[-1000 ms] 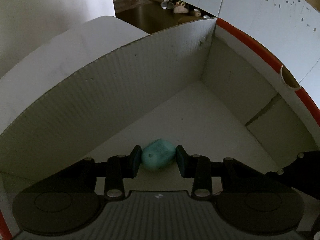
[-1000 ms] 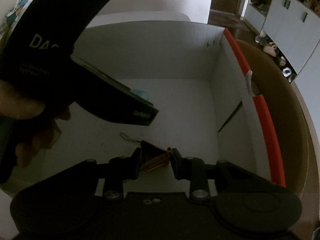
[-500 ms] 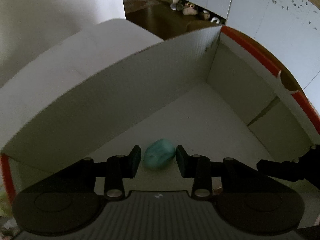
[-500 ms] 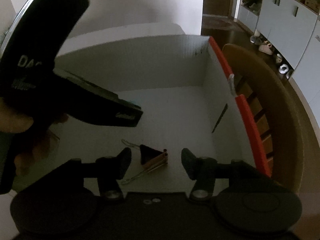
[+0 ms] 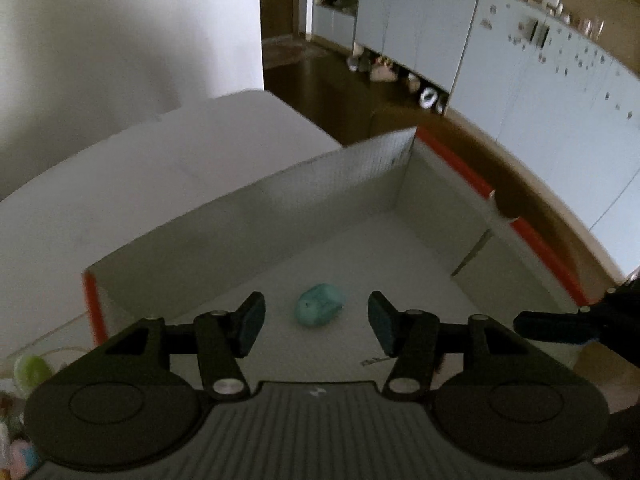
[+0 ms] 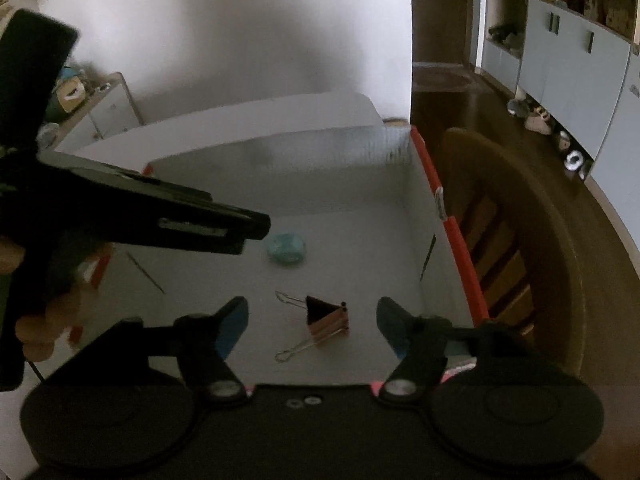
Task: Organize rigid objects
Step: 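Open the left gripper to drop the soap while the right releases the clip, then withdraw both grippers from the box back over the table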
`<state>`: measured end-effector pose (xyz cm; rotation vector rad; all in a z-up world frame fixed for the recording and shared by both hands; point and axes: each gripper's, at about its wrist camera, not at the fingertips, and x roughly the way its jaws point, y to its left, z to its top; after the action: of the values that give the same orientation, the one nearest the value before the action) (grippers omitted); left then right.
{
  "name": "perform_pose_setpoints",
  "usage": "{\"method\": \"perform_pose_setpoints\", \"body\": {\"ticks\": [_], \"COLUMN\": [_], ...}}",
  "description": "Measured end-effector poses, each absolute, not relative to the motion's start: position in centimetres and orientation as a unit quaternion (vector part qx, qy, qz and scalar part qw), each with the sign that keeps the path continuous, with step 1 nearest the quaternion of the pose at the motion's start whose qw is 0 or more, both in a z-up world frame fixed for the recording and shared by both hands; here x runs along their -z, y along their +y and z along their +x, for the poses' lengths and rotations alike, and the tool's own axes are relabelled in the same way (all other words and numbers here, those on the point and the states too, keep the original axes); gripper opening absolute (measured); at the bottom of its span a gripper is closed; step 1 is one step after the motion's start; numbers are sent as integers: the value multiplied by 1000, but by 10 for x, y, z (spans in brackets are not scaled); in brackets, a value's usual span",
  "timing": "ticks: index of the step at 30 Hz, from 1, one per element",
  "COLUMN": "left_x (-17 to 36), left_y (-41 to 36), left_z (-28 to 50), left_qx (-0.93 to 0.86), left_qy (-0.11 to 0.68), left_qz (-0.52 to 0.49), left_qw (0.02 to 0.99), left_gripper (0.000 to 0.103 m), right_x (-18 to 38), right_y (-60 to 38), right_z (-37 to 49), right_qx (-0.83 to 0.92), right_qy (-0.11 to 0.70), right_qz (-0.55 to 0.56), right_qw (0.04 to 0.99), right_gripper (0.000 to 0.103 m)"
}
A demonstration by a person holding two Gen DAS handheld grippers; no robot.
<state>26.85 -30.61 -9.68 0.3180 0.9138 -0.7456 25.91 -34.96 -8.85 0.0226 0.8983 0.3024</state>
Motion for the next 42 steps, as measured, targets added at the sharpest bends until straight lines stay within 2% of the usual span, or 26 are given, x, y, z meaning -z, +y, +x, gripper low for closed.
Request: {"method": "perform_pose_setpoints", "body": {"ticks": [3,9,23,26,33,42], "left_x": [83,64,38,37,33,30], "left_y": [-294,-281,-187,-167,-119,-64], "left_z": [260,250,214,212,205,194], "left_qx": [356,361,361,359,365,381], "left_qy": [411,378,349,349,345,322], "left_qz": [139,129,95,87,74,69], "left_qw": [827,842,860,861,861,864], "left_gripper": [63,63,64,72,73,80], "right_x": [79,66,50,48,43,50], "right_y": [-348,-348,-320,-312,-288,-242], "right_z": [248,247,222,214,192,165], "right_qx": [-151,-164,-152,-146,-143,-151], "right_qy": [423,405,373,367,345,327], "right_qz": [10,6,18,29,60,78], "right_qw": [894,900,915,918,926,930], "right_gripper": [74,80,90,93,102,103]}}
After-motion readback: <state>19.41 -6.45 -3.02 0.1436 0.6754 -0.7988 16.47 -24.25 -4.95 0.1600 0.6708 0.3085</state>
